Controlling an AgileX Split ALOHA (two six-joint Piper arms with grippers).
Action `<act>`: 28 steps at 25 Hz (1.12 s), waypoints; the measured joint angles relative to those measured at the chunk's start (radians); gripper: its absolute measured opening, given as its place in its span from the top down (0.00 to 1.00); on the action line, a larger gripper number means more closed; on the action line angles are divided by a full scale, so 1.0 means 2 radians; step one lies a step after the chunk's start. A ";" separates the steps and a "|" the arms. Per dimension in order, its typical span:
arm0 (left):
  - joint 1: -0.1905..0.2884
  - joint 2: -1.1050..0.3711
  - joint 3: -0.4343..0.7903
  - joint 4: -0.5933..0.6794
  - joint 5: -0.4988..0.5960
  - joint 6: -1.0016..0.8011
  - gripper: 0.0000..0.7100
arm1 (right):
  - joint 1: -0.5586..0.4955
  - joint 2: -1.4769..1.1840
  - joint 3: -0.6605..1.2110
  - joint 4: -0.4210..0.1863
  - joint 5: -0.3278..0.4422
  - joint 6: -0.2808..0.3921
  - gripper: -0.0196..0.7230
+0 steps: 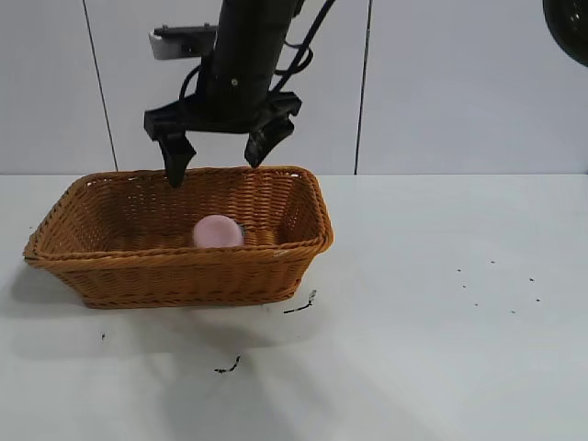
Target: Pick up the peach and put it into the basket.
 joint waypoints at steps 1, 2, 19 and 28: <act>0.000 0.000 0.000 0.000 0.000 0.000 0.02 | -0.008 0.000 0.000 0.000 0.002 0.000 0.04; 0.000 0.000 0.000 0.000 0.000 0.000 0.02 | -0.019 0.000 0.000 0.000 0.003 0.000 0.04; 0.000 0.000 0.000 0.000 0.000 0.000 0.02 | -0.265 0.000 0.000 -0.008 0.029 0.000 0.04; 0.000 0.000 0.000 0.000 0.000 0.000 0.02 | -0.284 -0.046 0.047 -0.003 0.030 0.004 0.04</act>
